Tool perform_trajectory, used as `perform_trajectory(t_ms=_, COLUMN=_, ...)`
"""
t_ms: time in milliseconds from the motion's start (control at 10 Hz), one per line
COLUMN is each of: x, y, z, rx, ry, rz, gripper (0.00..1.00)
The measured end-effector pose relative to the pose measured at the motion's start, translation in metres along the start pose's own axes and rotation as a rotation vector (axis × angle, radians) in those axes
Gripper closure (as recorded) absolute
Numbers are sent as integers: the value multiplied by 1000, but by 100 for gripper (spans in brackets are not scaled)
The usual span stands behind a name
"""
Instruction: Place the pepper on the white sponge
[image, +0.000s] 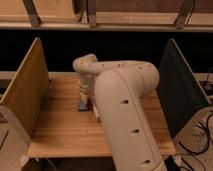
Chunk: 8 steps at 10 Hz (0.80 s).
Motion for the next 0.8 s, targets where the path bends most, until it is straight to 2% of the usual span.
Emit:
perform_trajectory(t_ms=200, x=0, y=0, z=0, rx=0, ry=0, rz=0, gripper=20)
perform_trajectory(t_ms=800, x=0, y=0, z=0, rx=1, ry=1, rz=0, gripper=20)
